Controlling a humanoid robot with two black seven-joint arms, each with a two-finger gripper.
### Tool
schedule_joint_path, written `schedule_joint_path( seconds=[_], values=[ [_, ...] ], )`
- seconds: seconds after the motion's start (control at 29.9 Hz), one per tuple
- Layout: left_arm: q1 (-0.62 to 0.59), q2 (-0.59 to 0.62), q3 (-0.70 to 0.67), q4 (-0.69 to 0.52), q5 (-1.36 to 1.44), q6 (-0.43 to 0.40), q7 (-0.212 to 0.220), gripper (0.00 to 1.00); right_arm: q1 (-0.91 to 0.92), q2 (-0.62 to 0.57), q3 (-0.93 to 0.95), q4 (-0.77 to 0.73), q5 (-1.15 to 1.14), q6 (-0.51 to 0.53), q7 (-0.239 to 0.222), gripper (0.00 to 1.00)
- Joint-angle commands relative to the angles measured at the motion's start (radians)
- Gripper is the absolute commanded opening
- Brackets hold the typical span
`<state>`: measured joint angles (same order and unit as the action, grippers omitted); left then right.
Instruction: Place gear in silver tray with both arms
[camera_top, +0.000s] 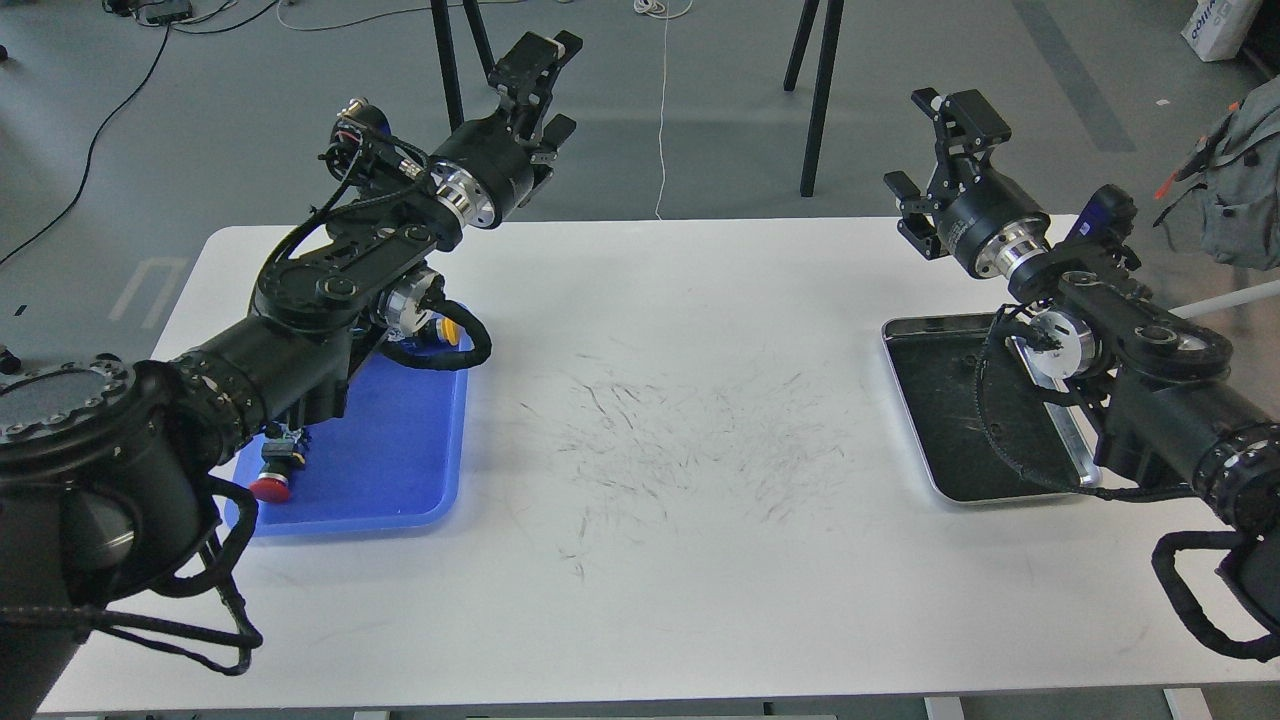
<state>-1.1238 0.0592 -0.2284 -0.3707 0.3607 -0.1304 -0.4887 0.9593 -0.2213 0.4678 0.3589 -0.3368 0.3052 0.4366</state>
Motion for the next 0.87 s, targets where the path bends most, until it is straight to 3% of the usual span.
schedule_joint_path(
  seconds=[0.0,0.84],
  values=[
    [0.012,0.005,-0.023,0.009,-0.023,0.002,0.000,1.00,0.001,-0.001,0.000,-0.029,0.001,0.002,-0.001,0.99],
    [0.082,0.025,-0.014,0.022,-0.017,0.000,0.000,1.00,0.019,-0.007,-0.008,-0.032,0.016,0.011,-0.002,0.99]
  ],
)
